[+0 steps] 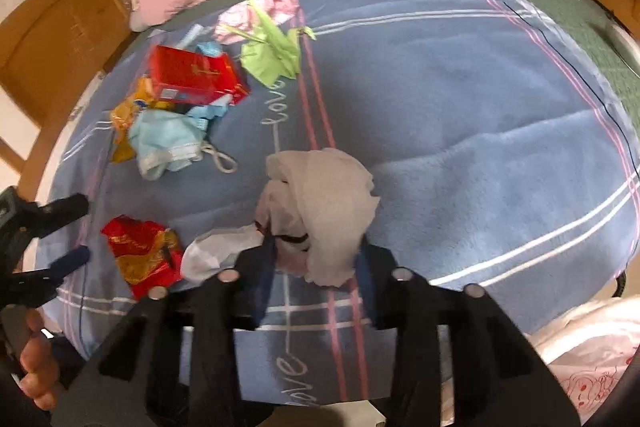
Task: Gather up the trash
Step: 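Lower the left gripper onto the red snack wrapper and grasp it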
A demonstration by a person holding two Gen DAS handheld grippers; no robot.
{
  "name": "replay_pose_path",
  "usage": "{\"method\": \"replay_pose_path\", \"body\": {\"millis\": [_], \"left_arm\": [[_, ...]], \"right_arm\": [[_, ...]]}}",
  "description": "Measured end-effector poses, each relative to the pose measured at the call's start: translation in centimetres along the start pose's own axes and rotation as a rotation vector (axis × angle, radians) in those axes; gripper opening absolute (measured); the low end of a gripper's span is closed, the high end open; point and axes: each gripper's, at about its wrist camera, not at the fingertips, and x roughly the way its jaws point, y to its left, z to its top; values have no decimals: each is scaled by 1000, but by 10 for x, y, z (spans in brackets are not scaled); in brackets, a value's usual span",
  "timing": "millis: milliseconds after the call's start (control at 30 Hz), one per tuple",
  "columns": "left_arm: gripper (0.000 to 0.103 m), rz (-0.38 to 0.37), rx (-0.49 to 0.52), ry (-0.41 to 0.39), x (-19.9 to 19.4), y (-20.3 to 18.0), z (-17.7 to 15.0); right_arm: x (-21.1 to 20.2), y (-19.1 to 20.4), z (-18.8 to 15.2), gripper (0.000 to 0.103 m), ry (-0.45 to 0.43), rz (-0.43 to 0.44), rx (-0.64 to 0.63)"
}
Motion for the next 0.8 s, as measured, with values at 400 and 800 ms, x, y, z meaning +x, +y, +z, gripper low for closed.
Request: {"method": "replay_pose_path", "body": {"millis": [400, 800], "left_arm": [[66, 187, 385, 85, 39, -59, -34], [11, 161, 493, -18, 25, -75, -45]], "right_arm": [[-47, -25, -2, 25, -82, 72, 96], [-94, -26, -6, 25, -173, 65, 37]]}}
